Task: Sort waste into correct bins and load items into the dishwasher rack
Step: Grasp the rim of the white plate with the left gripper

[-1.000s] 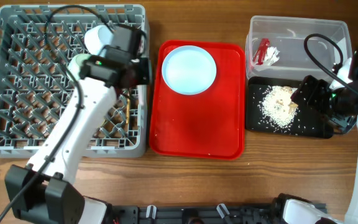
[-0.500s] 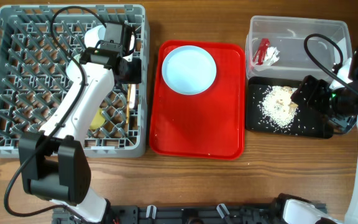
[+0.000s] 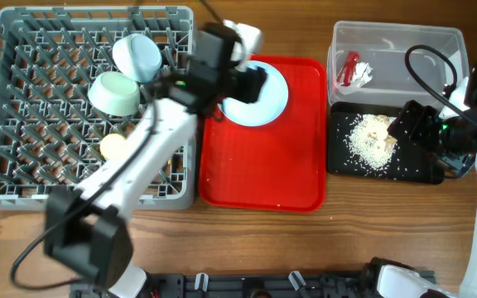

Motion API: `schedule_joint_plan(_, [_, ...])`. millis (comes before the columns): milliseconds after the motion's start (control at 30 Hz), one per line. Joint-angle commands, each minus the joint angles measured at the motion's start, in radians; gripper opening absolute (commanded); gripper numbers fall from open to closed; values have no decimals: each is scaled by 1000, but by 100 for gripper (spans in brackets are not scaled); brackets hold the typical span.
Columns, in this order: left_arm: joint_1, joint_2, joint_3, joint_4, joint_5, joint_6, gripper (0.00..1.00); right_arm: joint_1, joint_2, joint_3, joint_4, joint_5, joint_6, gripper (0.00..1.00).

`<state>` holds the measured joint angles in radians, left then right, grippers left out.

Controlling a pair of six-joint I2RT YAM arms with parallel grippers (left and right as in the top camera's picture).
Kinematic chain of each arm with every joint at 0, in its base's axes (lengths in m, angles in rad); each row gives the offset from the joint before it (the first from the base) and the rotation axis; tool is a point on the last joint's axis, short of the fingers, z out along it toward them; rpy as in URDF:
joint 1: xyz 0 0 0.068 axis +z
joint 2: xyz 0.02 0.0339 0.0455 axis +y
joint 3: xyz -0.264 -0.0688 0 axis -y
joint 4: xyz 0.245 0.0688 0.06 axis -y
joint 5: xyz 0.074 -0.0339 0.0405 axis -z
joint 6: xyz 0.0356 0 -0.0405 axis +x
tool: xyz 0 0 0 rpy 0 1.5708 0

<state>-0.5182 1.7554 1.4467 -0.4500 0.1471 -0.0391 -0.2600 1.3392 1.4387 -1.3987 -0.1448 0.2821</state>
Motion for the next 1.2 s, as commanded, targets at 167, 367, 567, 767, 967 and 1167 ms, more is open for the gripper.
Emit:
schedule_joint_plan(167, [-161, 270, 6, 71, -221, 167, 66, -4, 8, 12, 0, 5, -18, 100])
schedule_joint_plan(367, [-181, 380, 5, 51, -245, 166, 63, -4, 8, 12, 0, 5, -18, 100])
schedule_joint_plan(567, [-181, 401, 3, 4, -296, 166, 48, -4, 8, 12, 0, 5, -18, 100])
schedule_joint_plan(767, [-182, 401, -22, 4, -353, 167, 16, -4, 8, 12, -1, 5, -18, 100])
schedule_joint_plan(967, [-195, 401, -22, 21, -370, 167, 4, -4, 8, 12, -1, 5, -18, 100])
schedule_joint_plan(1167, [-229, 397, -11, 43, -420, 169, 4, -4, 8, 12, -2, 5, -19, 100])
